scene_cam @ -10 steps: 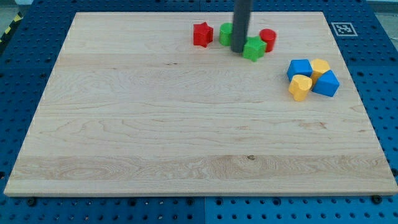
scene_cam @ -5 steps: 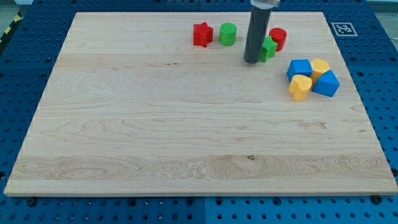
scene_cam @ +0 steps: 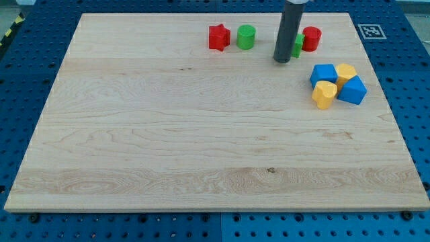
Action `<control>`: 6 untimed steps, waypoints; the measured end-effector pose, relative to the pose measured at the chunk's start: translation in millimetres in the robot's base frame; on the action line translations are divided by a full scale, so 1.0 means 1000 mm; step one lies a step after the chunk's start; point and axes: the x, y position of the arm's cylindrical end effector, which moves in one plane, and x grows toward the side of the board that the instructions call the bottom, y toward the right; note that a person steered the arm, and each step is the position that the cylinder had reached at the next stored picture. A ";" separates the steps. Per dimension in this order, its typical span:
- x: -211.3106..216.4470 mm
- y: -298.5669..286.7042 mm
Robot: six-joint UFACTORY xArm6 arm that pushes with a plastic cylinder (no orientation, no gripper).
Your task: Move the green star along with the red circle towards the top right
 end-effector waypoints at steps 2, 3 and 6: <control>-0.015 0.030; -0.007 0.009; -0.036 -0.030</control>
